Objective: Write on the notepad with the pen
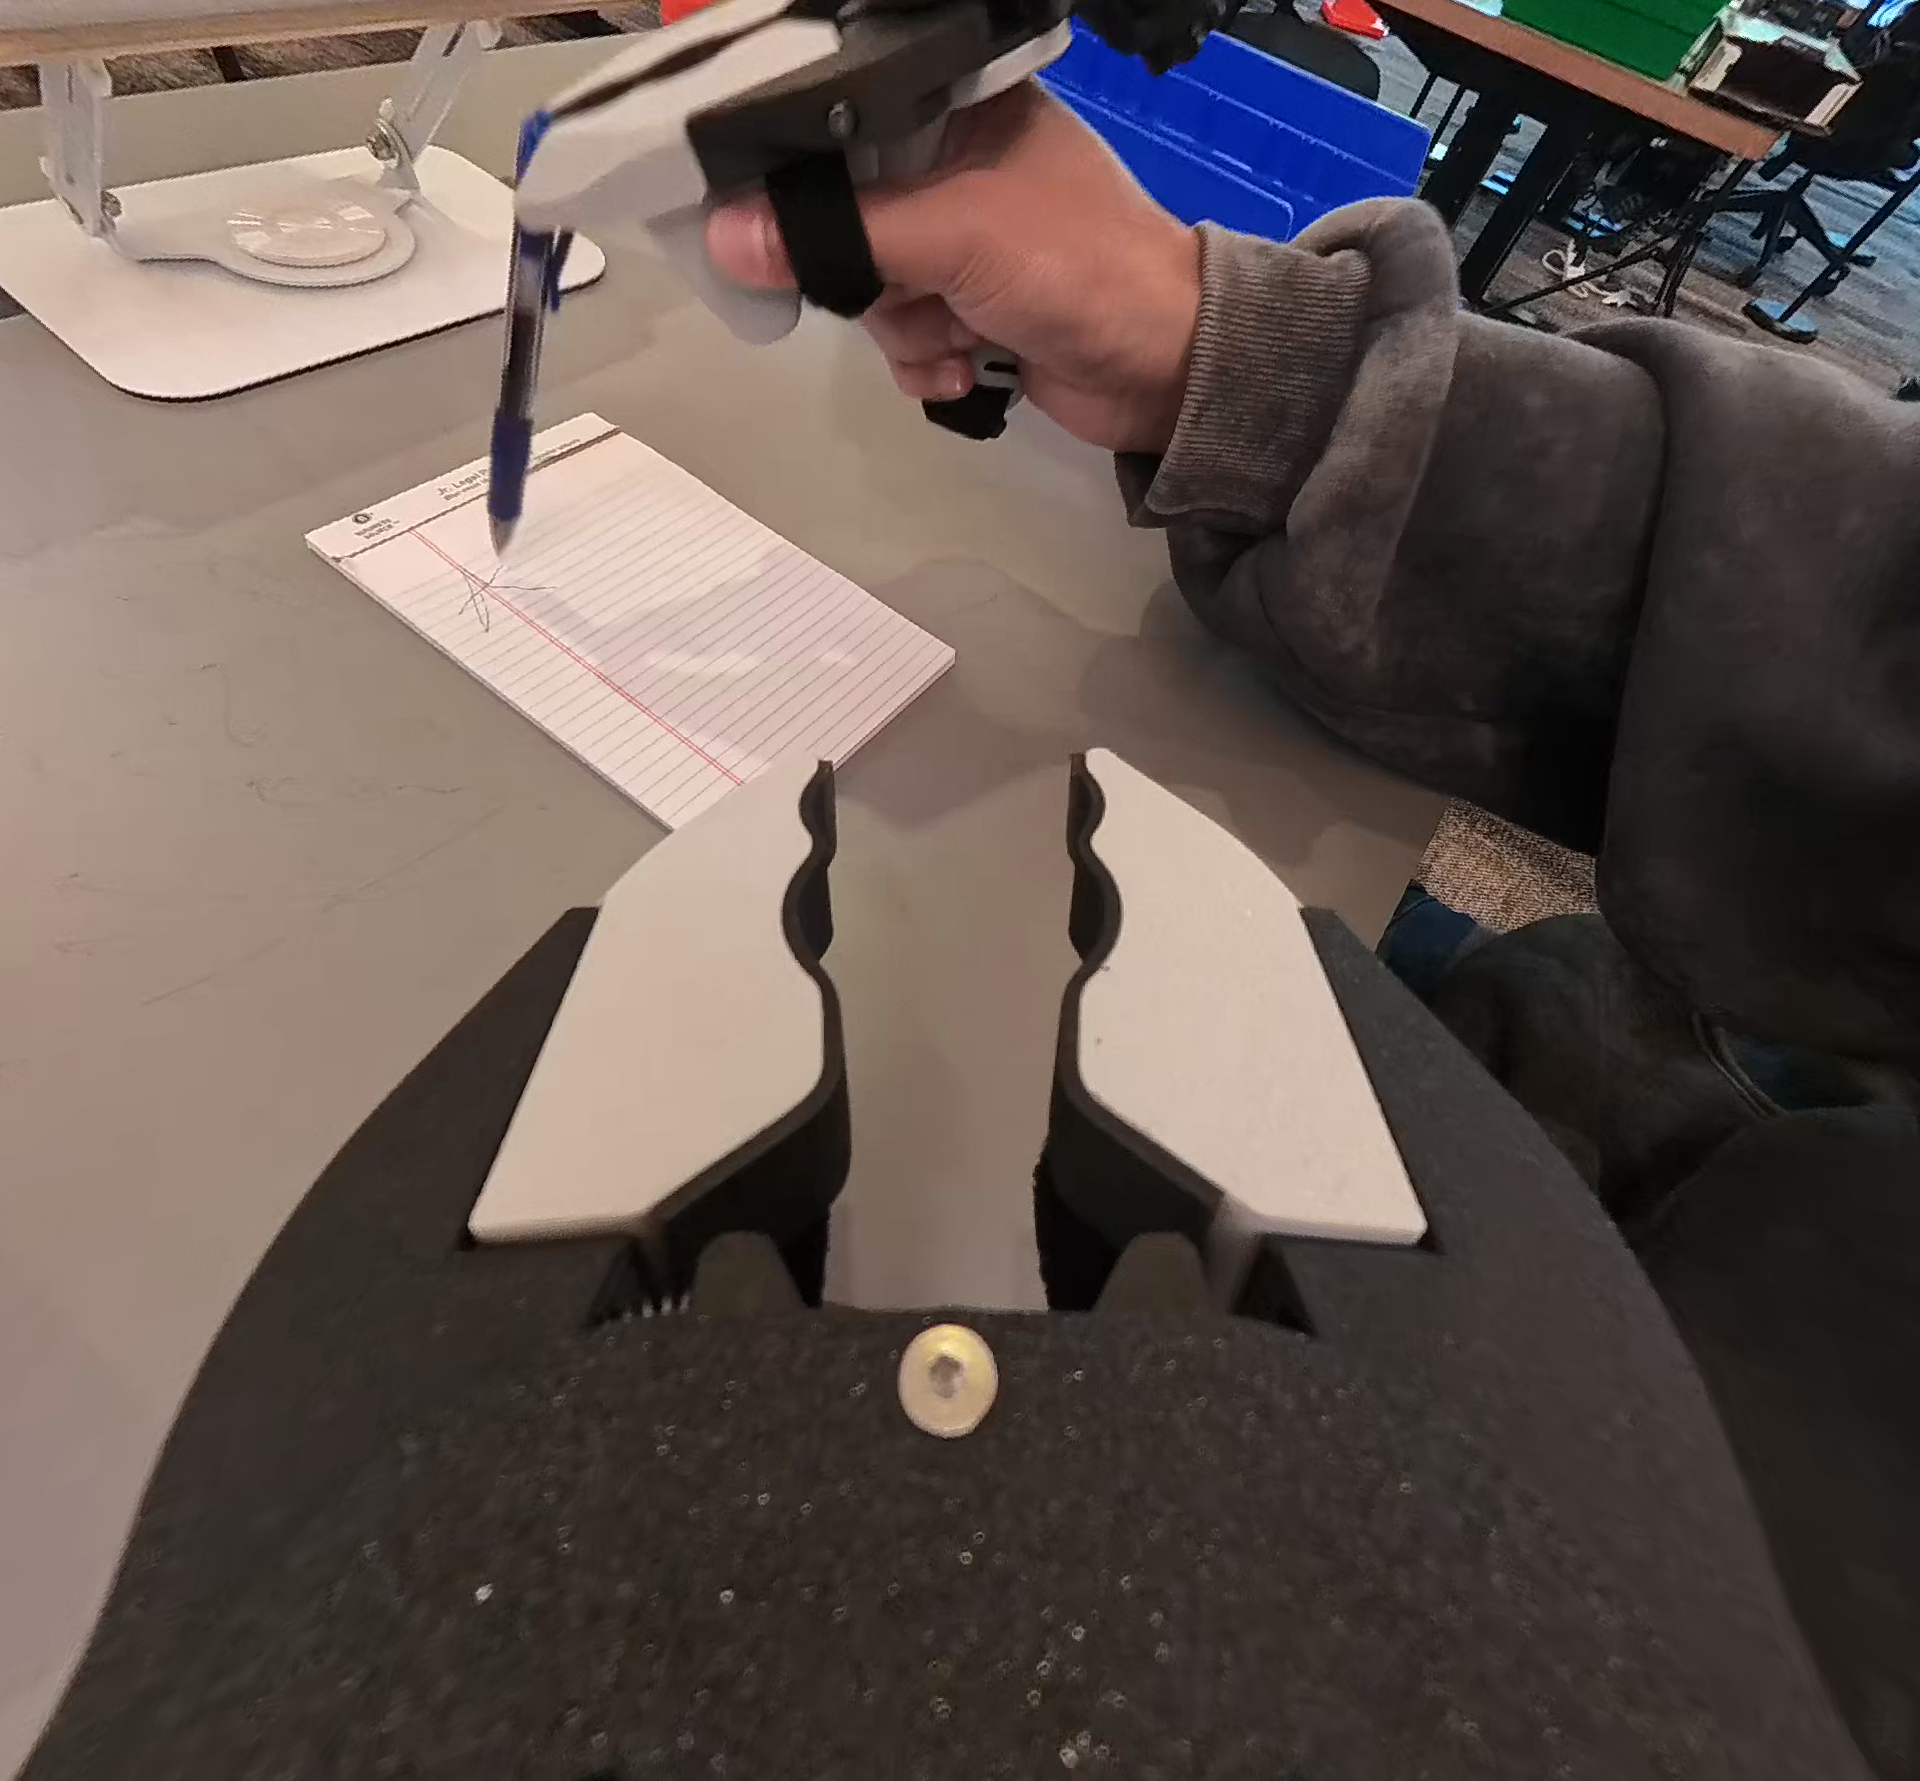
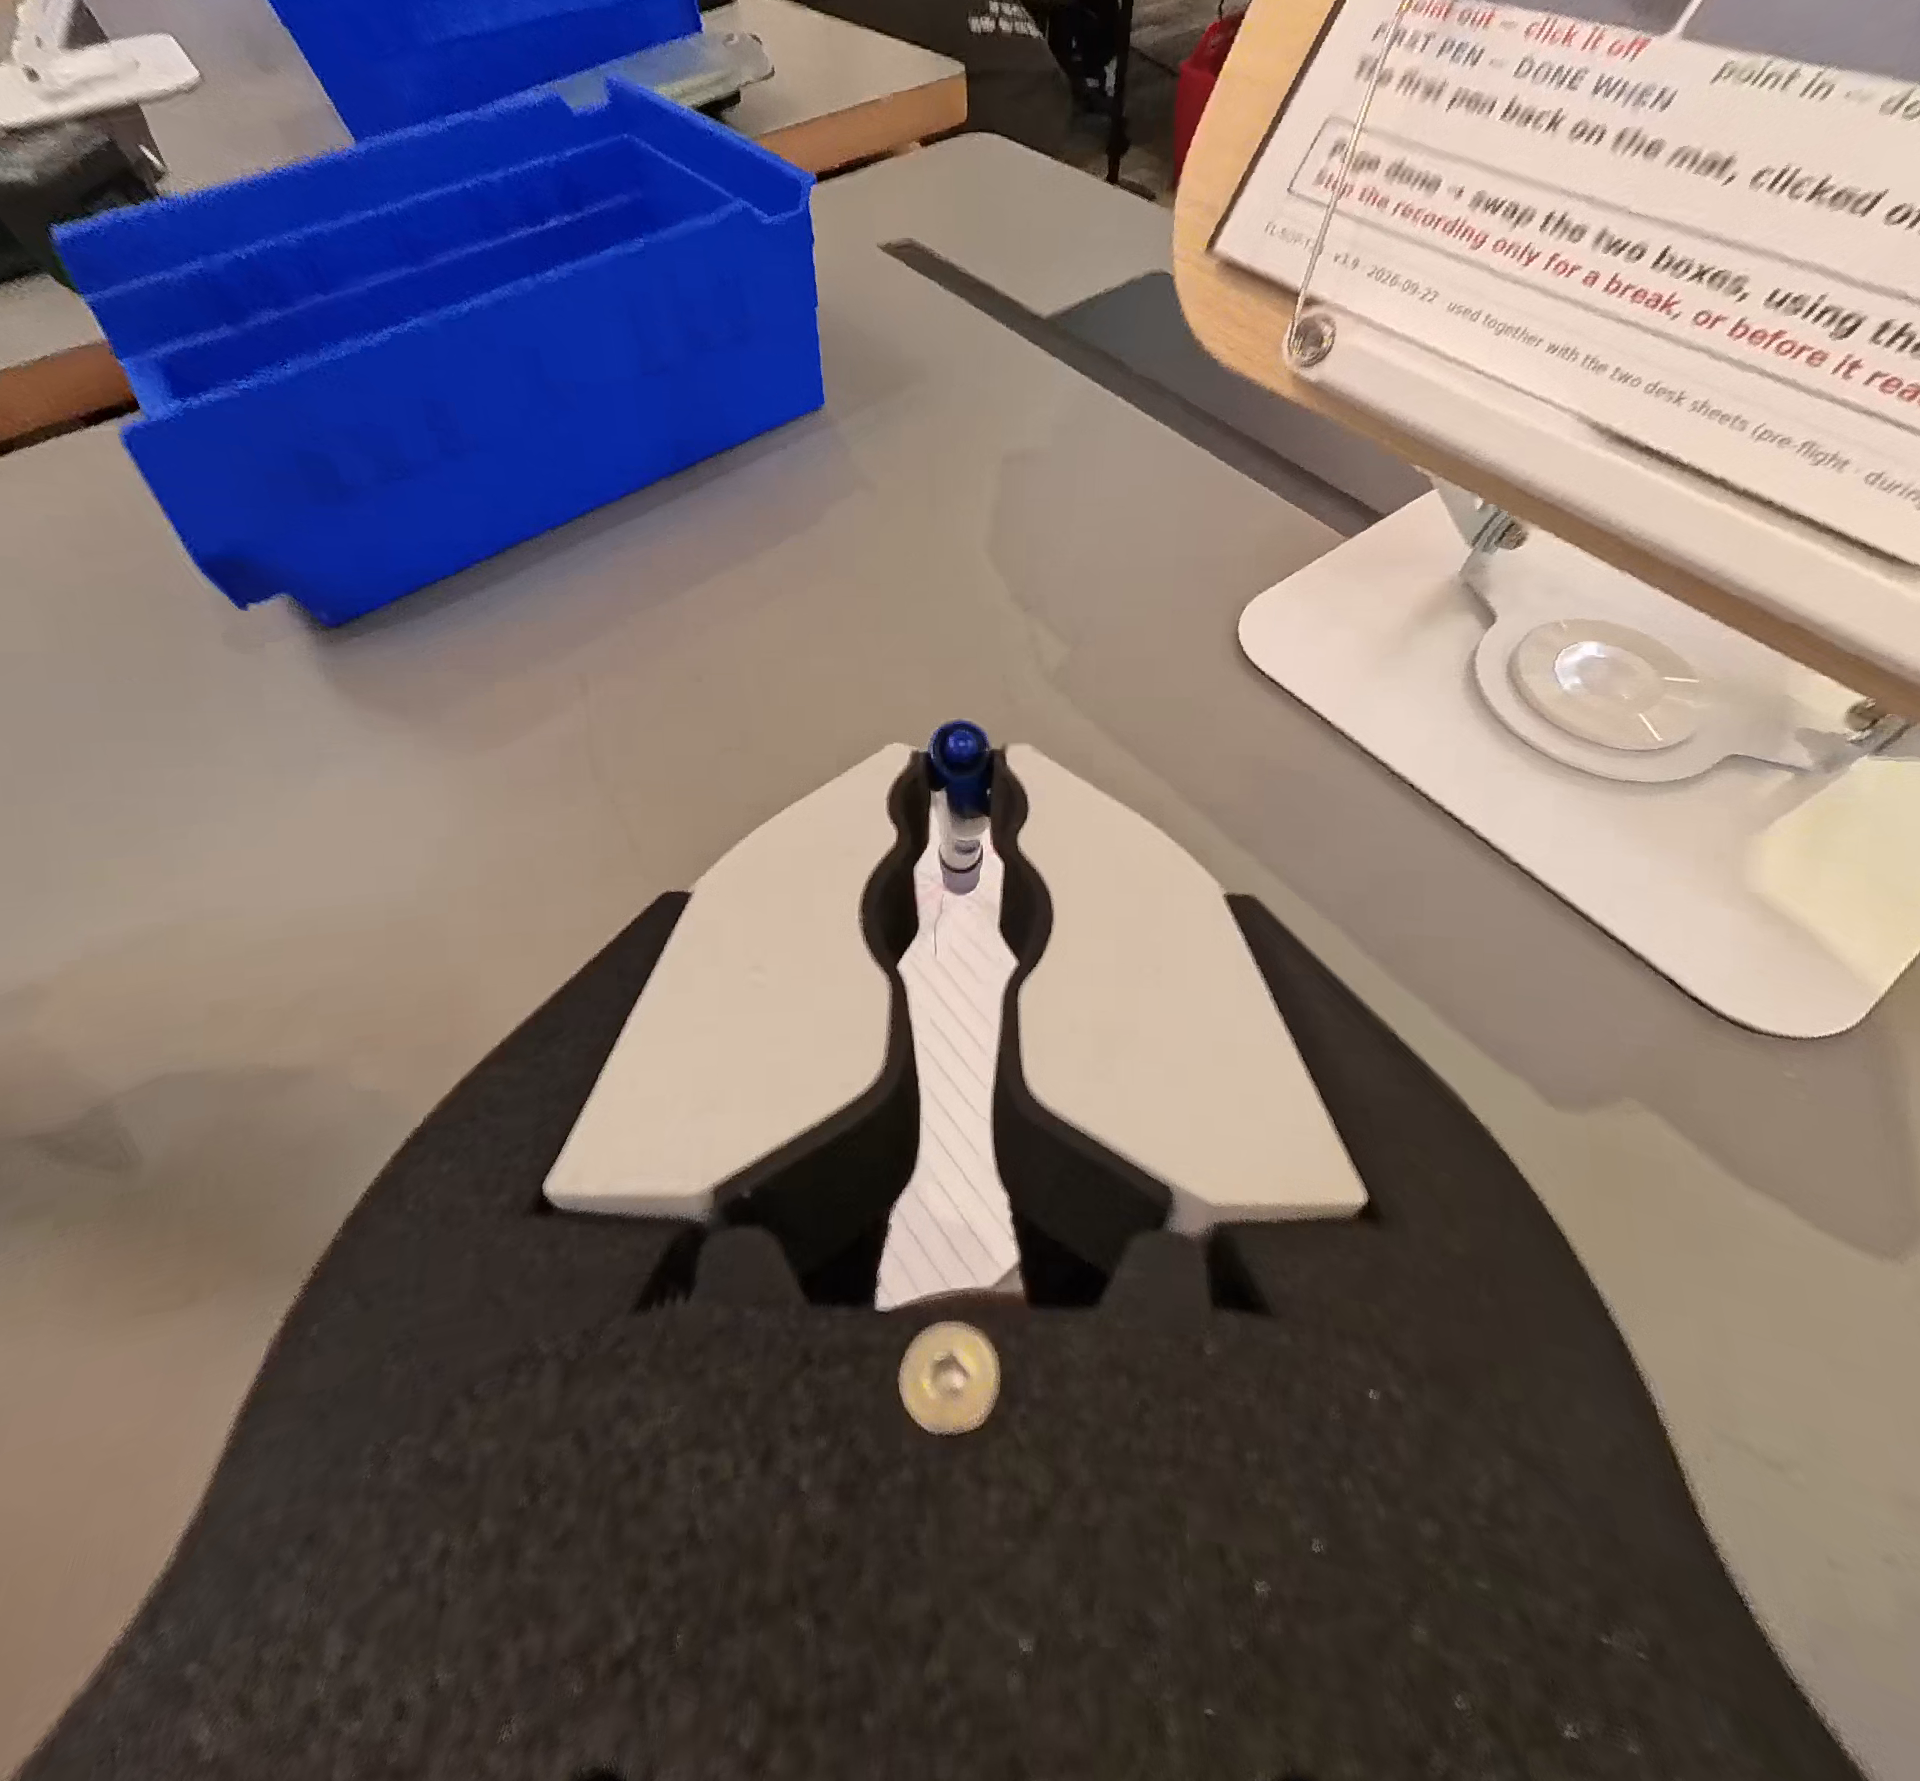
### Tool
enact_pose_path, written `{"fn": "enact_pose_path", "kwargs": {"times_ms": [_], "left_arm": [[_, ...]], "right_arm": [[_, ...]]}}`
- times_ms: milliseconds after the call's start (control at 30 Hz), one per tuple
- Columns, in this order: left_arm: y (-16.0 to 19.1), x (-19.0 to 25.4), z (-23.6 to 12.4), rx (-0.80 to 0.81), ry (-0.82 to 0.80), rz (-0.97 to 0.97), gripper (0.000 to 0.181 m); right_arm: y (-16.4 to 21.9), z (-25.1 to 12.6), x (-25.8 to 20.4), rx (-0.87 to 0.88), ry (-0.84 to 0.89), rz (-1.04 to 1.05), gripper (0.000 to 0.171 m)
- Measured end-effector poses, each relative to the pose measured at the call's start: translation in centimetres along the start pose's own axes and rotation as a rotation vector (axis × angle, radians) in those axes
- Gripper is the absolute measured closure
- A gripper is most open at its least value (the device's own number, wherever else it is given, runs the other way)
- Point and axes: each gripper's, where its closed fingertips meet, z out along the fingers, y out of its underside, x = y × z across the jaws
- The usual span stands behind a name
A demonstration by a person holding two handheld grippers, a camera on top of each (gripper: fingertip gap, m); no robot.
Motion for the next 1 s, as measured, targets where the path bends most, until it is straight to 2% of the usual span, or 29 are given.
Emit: {"fn": "enact_pose_path", "kwargs": {"times_ms": [200,700,1000], "left_arm": [[0.0,-0.2,-0.2,0.005,-0.004,-0.007,0.139],[0.3,-0.7,0.0,-0.004,-0.003,-0.018,0.139],[0.4,-0.4,0.1,-0.007,0.001,-0.010,0.139]], "right_arm": [[-0.9,-1.4,1.0,0.003,0.047,-0.025,0.160],[0.5,0.4,0.4,-0.104,0.072,-0.126,0.160],[1.0,-0.1,0.0,-0.130,0.064,-0.131,0.160]]}}
